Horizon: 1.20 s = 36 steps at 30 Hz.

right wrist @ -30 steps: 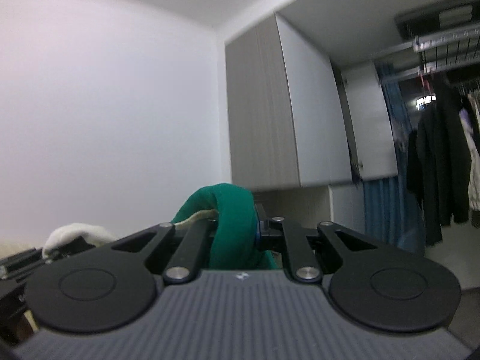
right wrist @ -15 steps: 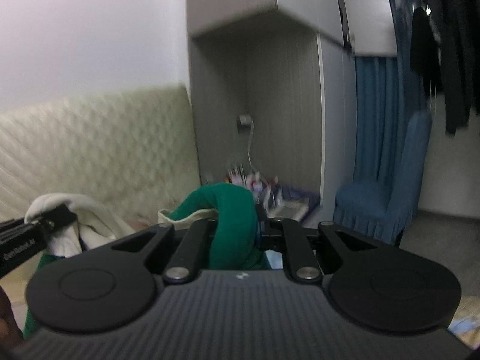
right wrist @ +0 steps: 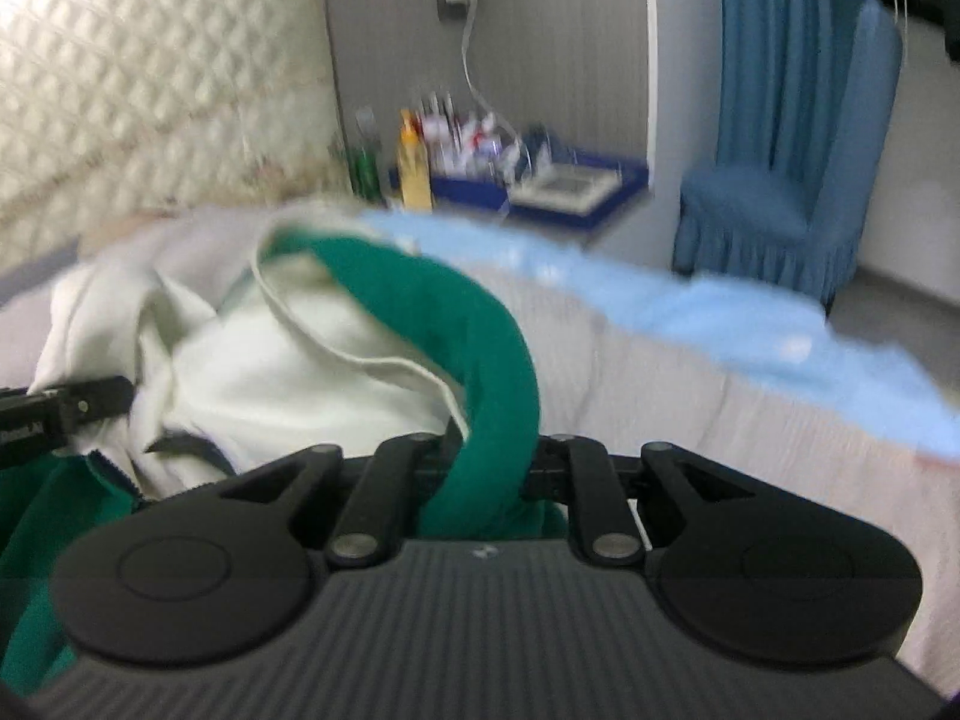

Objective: Fold large clothes
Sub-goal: 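Lower the hoodie onto the bed and open both grippers, then move both grippers back over the flattened hoodie body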

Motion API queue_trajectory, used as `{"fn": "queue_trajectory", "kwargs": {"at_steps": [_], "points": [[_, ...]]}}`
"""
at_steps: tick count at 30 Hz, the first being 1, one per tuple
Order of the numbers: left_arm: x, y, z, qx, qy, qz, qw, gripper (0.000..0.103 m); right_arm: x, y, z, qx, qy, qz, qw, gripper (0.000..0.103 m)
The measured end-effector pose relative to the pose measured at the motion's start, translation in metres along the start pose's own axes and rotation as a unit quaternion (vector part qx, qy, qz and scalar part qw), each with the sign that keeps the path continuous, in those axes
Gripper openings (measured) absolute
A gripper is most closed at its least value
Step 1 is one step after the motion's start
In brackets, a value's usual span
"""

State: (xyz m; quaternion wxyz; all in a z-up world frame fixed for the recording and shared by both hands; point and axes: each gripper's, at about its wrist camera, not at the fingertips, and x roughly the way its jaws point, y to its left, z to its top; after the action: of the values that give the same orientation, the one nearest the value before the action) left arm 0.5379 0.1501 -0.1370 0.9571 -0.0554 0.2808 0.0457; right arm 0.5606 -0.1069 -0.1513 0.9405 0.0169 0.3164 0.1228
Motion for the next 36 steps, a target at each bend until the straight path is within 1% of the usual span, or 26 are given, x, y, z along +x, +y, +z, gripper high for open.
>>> {"fn": "queue_trajectory", "kwargs": {"at_steps": [4,6,7,8,9,10,11,12,13,14,15,20,26,32,36], "points": [[0.009,-0.005,-0.003,0.012,0.014,0.004,0.9998,0.016,0.007,0.0,-0.012,-0.001,0.023,-0.001,1.0,0.017],[0.007,-0.004,0.002,0.004,0.021,0.001,0.9998,0.017,0.003,-0.001,-0.007,0.007,0.029,0.001,1.0,0.019],[-0.003,-0.003,0.008,-0.003,0.025,-0.002,0.9997,0.018,0.002,-0.002,-0.003,0.011,0.032,0.003,0.999,0.019],[-0.008,-0.003,0.012,-0.011,0.028,-0.004,0.9995,0.02,-0.002,-0.002,0.0,0.017,0.037,0.005,0.999,0.021],[-0.012,-0.002,0.015,-0.018,0.036,-0.005,0.9992,0.027,-0.003,-0.002,0.004,0.022,0.039,0.007,0.999,0.025],[-0.018,-0.002,0.018,-0.024,0.043,-0.005,0.9988,0.038,-0.006,-0.003,0.006,0.027,0.04,0.008,0.999,0.026],[-0.023,-0.002,0.021,-0.029,0.049,-0.004,0.9984,0.047,-0.015,-0.004,0.009,0.034,0.041,0.015,0.998,0.031],[-0.028,-0.002,0.022,-0.031,0.052,-0.005,0.9981,0.064,-0.017,-0.006,0.009,0.038,0.043,0.018,0.998,0.036],[-0.041,-0.003,0.023,-0.032,0.052,-0.006,0.9981,0.068,-0.026,-0.006,0.01,0.04,0.044,0.022,0.998,0.04],[-0.051,-0.004,0.024,-0.03,0.047,-0.011,0.9984,0.068,-0.034,-0.005,0.01,0.04,0.042,0.023,0.998,0.051],[-0.062,-0.004,0.025,-0.029,0.042,-0.015,0.9986,0.068,-0.041,-0.004,0.011,0.039,0.038,0.025,0.998,0.056],[-0.129,-0.006,0.024,-0.027,0.019,-0.024,0.9992,0.068,-0.102,0.003,0.012,0.029,0.009,0.039,0.999,0.056],[-0.232,-0.019,0.008,-0.022,-0.013,-0.037,0.999,0.068,-0.201,0.017,-0.001,0.018,-0.022,0.052,0.998,0.056],[-0.337,-0.03,-0.031,-0.029,-0.033,-0.053,0.9976,0.068,-0.303,0.031,-0.034,0.012,-0.038,0.056,0.998,0.056],[-0.399,-0.039,-0.062,-0.017,-0.055,-0.057,0.9967,0.068,-0.356,0.034,-0.063,0.011,-0.041,0.056,0.998,0.056]]}}
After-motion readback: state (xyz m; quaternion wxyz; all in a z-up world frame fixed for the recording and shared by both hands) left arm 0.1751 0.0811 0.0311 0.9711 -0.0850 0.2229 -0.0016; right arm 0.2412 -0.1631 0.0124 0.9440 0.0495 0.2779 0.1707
